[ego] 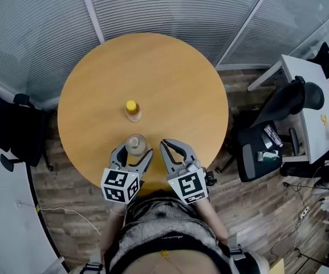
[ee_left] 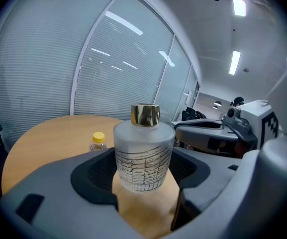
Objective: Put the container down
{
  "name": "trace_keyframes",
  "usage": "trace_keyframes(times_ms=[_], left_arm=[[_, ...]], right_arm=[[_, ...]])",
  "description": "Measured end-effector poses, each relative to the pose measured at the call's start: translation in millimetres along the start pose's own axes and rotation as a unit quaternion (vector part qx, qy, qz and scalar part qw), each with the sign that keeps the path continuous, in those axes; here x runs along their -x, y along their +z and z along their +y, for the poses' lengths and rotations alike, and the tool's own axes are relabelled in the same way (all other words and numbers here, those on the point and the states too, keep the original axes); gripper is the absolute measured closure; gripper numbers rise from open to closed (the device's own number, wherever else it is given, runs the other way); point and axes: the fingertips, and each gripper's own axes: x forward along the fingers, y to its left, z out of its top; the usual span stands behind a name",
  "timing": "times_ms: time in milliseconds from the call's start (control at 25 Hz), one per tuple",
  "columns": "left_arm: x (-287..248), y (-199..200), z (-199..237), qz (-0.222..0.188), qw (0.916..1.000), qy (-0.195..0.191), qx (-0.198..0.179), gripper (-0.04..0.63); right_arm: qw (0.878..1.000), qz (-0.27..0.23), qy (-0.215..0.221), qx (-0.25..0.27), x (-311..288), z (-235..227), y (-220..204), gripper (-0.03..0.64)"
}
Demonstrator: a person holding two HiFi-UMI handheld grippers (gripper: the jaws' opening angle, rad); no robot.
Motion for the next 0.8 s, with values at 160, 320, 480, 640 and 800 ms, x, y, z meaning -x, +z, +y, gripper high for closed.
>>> trace_keyframes(times_ms=[160, 320, 480, 640, 800], left_arm=[[-6.2, -7.3, 5.5, 0.008, 1.0, -0.004, 0.002, 0.268], [-12.5, -13.0, 8.2, 0.017, 0.9998, -0.006, -0.001, 0.268], [-18.6, -20.4, 10.2, 0.025, 0.9996, -0.011, -0.003, 0.268], [-24.5, -28.6, 12.0, 0.033, 0.9993, -0.015, 0.003, 0.268], [-30.2, -37.4, 14.3, 0.04, 0.9991, -0.016, 0.005, 0.268]], right_arm=[[1.0, 0.005, -0.006, -0.011, -3.8, 0.0, -2.7, 0.592], [1.0, 0.011, -0.01, -0.007, -5.5, -2.9, -5.4, 0.592], [1.0, 0.016, -0.017, -0.014, -6.6, -4.6, -8.1, 0.592], [1.0, 0.021, -0.019, -0.013, -7.1, -5.7, -10.3, 0.592], [0.999, 0.025, -0.022, -0.018, -6.2, -5.4, -13.0, 0.592]])
